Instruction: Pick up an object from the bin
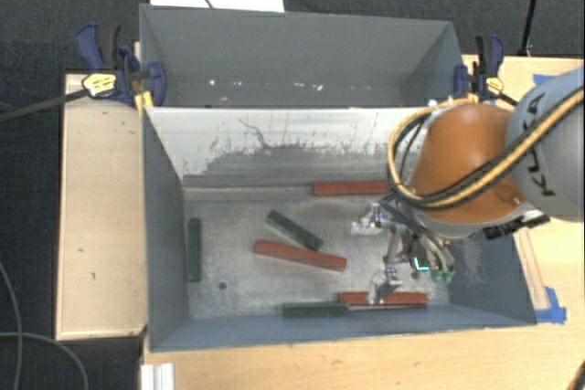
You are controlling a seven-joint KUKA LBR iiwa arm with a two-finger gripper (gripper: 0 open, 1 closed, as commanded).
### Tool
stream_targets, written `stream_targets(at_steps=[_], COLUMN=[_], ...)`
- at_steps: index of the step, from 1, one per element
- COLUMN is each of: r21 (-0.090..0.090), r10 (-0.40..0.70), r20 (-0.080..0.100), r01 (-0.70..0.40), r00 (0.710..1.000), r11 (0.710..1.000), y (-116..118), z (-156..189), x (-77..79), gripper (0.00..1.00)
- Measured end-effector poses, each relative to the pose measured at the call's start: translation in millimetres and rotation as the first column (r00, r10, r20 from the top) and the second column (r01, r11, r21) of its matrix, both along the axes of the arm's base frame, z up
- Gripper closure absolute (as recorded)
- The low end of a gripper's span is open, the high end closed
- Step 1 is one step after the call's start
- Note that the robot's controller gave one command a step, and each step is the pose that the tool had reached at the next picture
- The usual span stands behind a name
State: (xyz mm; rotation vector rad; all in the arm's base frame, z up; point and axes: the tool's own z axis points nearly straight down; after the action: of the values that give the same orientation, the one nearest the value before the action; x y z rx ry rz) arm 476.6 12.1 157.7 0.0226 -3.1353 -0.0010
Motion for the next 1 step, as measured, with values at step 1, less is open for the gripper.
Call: stream_targets(at_steps=[1], r21=[0.0], r10=[-0.001], r20=[0.008], r01=[0.001], r00=[1.0], r11=[1.0], y=[-0.1], z=[3.4], x=[1.9], gripper=[0.0])
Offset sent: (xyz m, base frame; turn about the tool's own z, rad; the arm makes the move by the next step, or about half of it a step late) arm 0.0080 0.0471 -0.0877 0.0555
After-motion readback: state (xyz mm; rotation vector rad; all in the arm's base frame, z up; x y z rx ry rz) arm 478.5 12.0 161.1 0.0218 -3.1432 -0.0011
